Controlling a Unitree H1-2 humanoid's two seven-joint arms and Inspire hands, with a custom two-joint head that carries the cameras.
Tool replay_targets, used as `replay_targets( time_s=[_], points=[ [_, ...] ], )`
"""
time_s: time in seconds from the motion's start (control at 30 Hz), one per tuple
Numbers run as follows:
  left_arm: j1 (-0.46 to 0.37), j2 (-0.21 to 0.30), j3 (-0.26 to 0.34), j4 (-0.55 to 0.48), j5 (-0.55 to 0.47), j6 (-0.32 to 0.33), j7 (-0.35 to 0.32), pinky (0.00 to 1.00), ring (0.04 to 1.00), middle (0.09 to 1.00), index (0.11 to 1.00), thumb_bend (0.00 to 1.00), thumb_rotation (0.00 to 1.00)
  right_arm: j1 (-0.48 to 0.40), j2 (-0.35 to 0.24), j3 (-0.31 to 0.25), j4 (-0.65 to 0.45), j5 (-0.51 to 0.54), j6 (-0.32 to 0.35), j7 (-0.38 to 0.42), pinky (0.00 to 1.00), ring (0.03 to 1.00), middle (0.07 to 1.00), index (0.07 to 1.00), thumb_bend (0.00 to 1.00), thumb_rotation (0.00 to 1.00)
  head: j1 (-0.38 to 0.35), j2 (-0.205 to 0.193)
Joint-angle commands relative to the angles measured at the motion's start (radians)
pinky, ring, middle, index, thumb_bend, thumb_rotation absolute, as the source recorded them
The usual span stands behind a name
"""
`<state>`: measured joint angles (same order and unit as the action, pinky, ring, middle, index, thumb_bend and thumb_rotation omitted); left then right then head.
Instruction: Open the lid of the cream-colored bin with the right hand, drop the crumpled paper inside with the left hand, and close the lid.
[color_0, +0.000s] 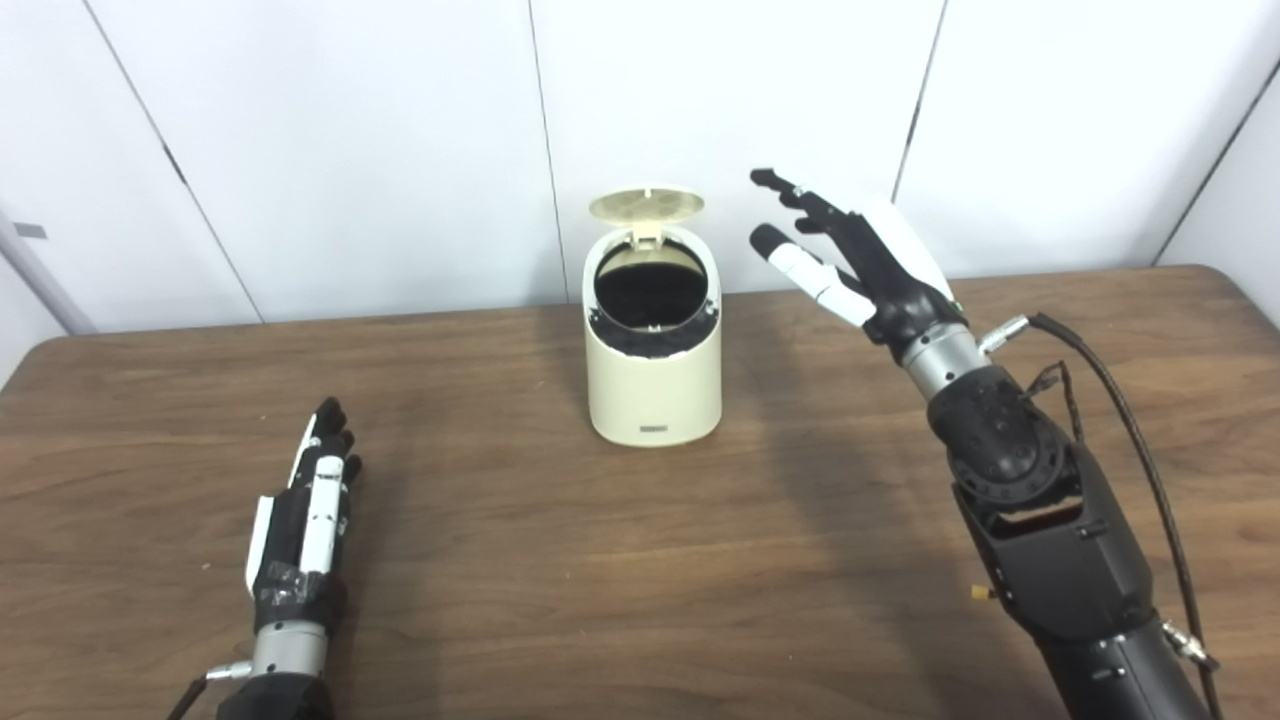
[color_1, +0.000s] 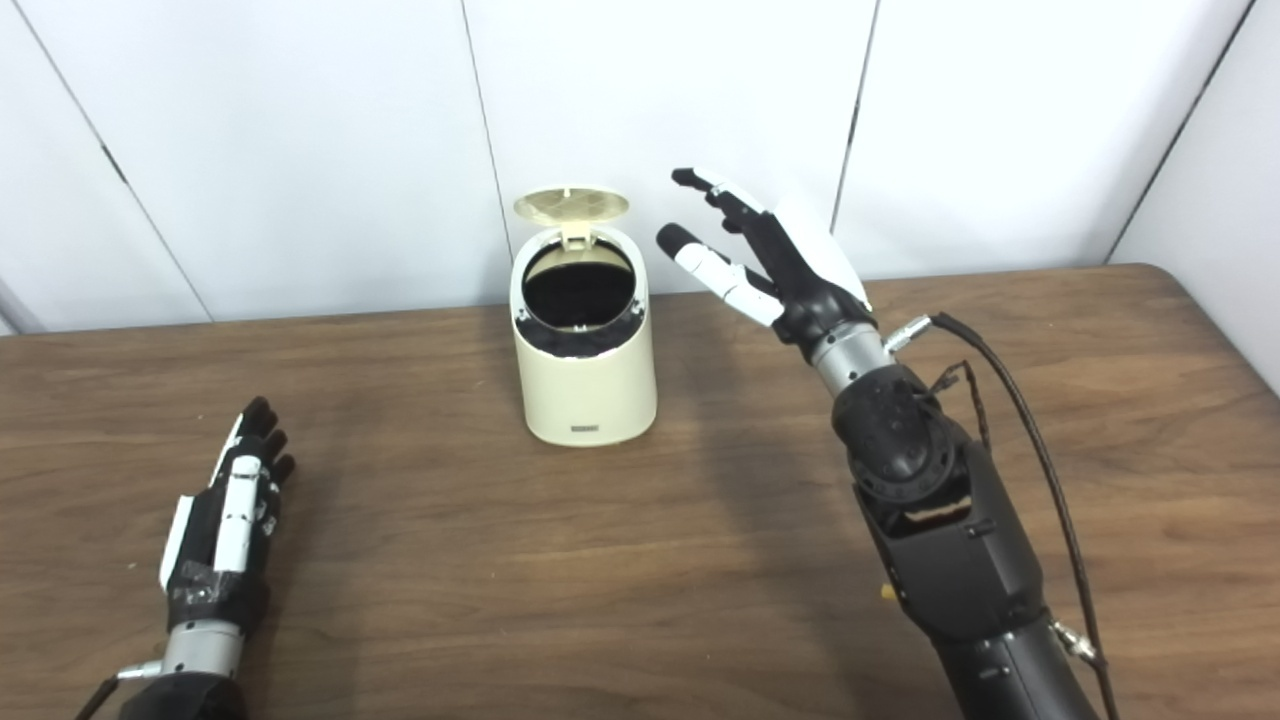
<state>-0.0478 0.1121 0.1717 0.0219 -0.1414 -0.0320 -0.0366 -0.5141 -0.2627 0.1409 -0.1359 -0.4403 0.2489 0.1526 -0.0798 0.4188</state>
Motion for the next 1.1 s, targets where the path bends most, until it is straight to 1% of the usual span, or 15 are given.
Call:
replay_targets(
  time_s=[0.0, 0.2, 0.3, 0.43, 0.57, 0.63, 0.83, 1.07],
  points=[
    [0.032, -0.013, -0.015, 0.013, 0.011, 0.004, 0.004, 1.00, 1.000, 1.000, 1.000, 0.33, 0.85, -0.067, -0.014, -0.003, -0.023, -0.006, -0.026, -0.002, 0.84, 0.898, 0.915, 0.889, 0.53, 1.00, 0.002, -0.002],
    [0.034, -0.014, -0.020, 0.019, 0.025, -0.003, 0.006, 1.00, 1.000, 1.000, 1.000, 0.32, 0.86, -0.097, -0.021, 0.011, 0.001, -0.012, -0.051, 0.006, 0.83, 0.891, 0.907, 0.889, 0.52, 1.00, 0.016, -0.010],
    [0.034, -0.016, -0.018, 0.022, 0.014, 0.000, 0.003, 1.00, 1.000, 1.000, 1.000, 0.32, 0.84, -0.114, -0.030, 0.027, 0.015, -0.022, -0.079, 0.012, 0.83, 0.892, 0.909, 0.890, 0.51, 1.00, 0.024, -0.012],
    [0.036, -0.019, -0.019, 0.020, 0.018, 0.004, 0.007, 1.00, 1.000, 1.000, 1.000, 0.33, 0.84, -0.135, -0.043, 0.053, 0.020, -0.051, -0.089, 0.028, 0.83, 0.901, 0.917, 0.897, 0.49, 1.00, 0.034, -0.018],
    [0.037, -0.024, -0.018, 0.024, 0.018, -0.002, 0.010, 1.00, 1.000, 1.000, 1.000, 0.31, 0.86, -0.151, -0.049, 0.069, 0.031, -0.075, -0.104, 0.032, 0.83, 0.902, 0.914, 0.886, 0.48, 0.97, 0.037, -0.017],
    [0.038, -0.027, -0.017, 0.025, 0.017, -0.004, 0.012, 1.00, 1.000, 1.000, 1.000, 0.31, 0.84, -0.160, -0.052, 0.077, 0.038, -0.090, -0.109, 0.033, 0.82, 0.898, 0.908, 0.881, 0.49, 0.97, 0.038, -0.016],
    [0.040, -0.027, -0.020, 0.023, 0.020, -0.004, 0.011, 1.00, 1.000, 1.000, 1.000, 0.33, 0.83, -0.181, -0.058, 0.098, 0.034, -0.118, -0.083, 0.077, 0.81, 0.902, 0.916, 0.886, 0.51, 0.99, 0.039, -0.012],
    [0.042, -0.033, -0.018, 0.026, 0.016, -0.012, 0.013, 1.00, 1.000, 1.000, 1.000, 0.31, 0.82, -0.197, -0.059, 0.111, 0.031, -0.143, -0.080, 0.115, 0.82, 0.906, 0.909, 0.882, 0.51, 0.96, 0.044, -0.004]
  ],
)
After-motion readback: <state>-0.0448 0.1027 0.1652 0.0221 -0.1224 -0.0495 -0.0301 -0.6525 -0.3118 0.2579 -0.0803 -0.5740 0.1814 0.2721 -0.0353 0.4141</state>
